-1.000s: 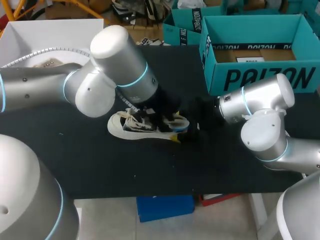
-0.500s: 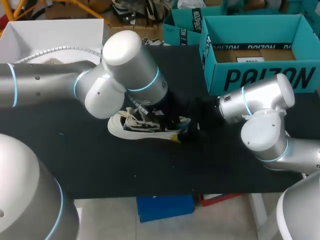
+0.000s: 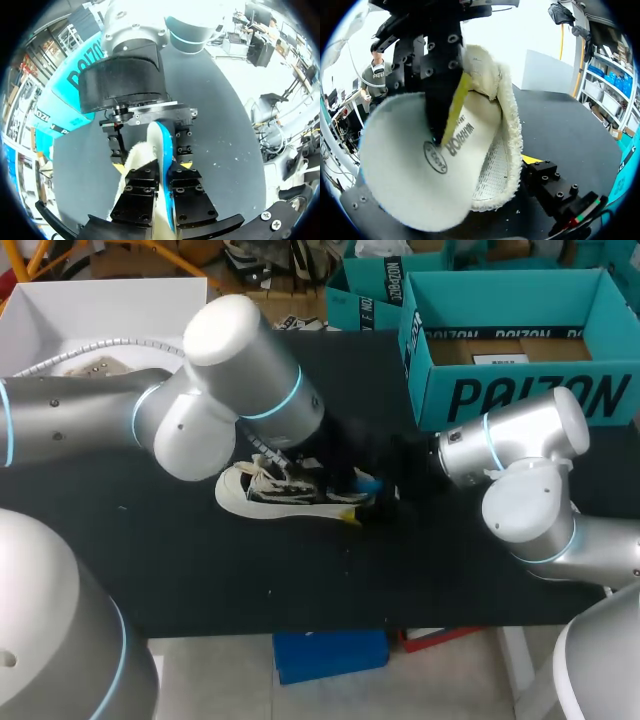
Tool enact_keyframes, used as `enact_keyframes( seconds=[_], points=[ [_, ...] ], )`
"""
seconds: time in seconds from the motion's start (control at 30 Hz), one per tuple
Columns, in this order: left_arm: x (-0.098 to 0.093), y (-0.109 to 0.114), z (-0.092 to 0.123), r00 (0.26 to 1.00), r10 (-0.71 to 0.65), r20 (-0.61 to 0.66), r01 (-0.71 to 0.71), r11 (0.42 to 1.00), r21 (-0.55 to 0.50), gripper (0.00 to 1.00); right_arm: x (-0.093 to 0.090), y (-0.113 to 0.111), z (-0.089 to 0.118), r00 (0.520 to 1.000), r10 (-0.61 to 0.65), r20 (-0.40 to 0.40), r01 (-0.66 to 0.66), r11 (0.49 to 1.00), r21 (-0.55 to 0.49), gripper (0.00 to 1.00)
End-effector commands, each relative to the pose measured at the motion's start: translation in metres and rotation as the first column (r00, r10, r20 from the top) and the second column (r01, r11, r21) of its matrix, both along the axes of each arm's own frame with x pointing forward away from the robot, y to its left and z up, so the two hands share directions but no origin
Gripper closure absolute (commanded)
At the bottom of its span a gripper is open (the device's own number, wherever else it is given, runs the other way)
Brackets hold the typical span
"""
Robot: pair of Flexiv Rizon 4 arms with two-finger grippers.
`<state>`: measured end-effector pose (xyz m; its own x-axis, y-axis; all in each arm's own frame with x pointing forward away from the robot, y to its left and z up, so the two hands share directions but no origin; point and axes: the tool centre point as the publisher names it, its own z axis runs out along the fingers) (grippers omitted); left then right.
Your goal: Take the shoe out of the shoebox, open the shoe tongue, remove and reinsert the insole, then place the shoe into the shoebox
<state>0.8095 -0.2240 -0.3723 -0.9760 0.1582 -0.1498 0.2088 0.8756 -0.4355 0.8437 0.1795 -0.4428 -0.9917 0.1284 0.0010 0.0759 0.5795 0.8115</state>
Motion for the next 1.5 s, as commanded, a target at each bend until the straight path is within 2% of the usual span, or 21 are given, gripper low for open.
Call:
enact_keyframes(
  seconds=[0.03,0.23,0.5,0.7,0.83,0.93,1.03,1.1,1.5],
  points=[
    [-0.012,0.029,0.028,0.999,-0.033,-0.029,0.029,0.994,-0.108,1.0,0.0,0.0,-0.003,1.0,-0.001,-0.001,0.001,1.0,-0.001,1.0],
    [-0.026,0.037,0.073,0.996,-0.068,-0.051,0.055,0.971,-0.233,1.0,0.0,0.0,-0.003,1.0,-0.001,-0.001,0.001,1.0,-0.001,1.0],
    [-0.046,0.037,0.137,0.985,-0.155,-0.076,0.11,0.905,-0.412,1.0,0.0,0.0,-0.003,1.0,-0.001,-0.001,0.001,1.0,-0.001,1.0],
    [-0.055,0.033,0.184,0.963,-0.23,-0.141,0.119,0.829,-0.546,1.0,0.0,0.0,-0.003,1.0,-0.001,-0.001,0.001,1.0,-0.001,1.0],
    [-0.061,0.03,0.216,0.925,-0.326,-0.193,0.131,0.754,-0.644,1.0,0.0,0.0,-0.003,1.0,-0.001,-0.001,0.001,1.0,-0.001,1.0],
    [-0.068,0.031,0.236,0.914,-0.347,-0.213,0.109,0.713,-0.693,1.0,0.0,0.0,-0.003,1.0,-0.001,-0.001,0.001,1.0,-0.001,1.0],
    [-0.074,0.031,0.247,0.903,-0.346,-0.256,0.056,0.683,-0.729,1.0,0.0,0.0,-0.003,1.0,-0.001,-0.001,0.001,1.0,-0.001,1.0],
    [-0.074,0.031,0.25,0.861,-0.395,-0.32,0.015,0.65,-0.76,1.0,0.0,0.0,-0.003,1.0,-0.001,-0.001,0.001,1.0,-0.001,1.0],
    [-0.074,0.031,0.252,0.852,-0.402,-0.335,0.006,0.647,-0.762,1.0,0.0,0.0,-0.003,1.0,-0.001,-0.001,0.001,1.0,-0.001,1.0]
  ],
)
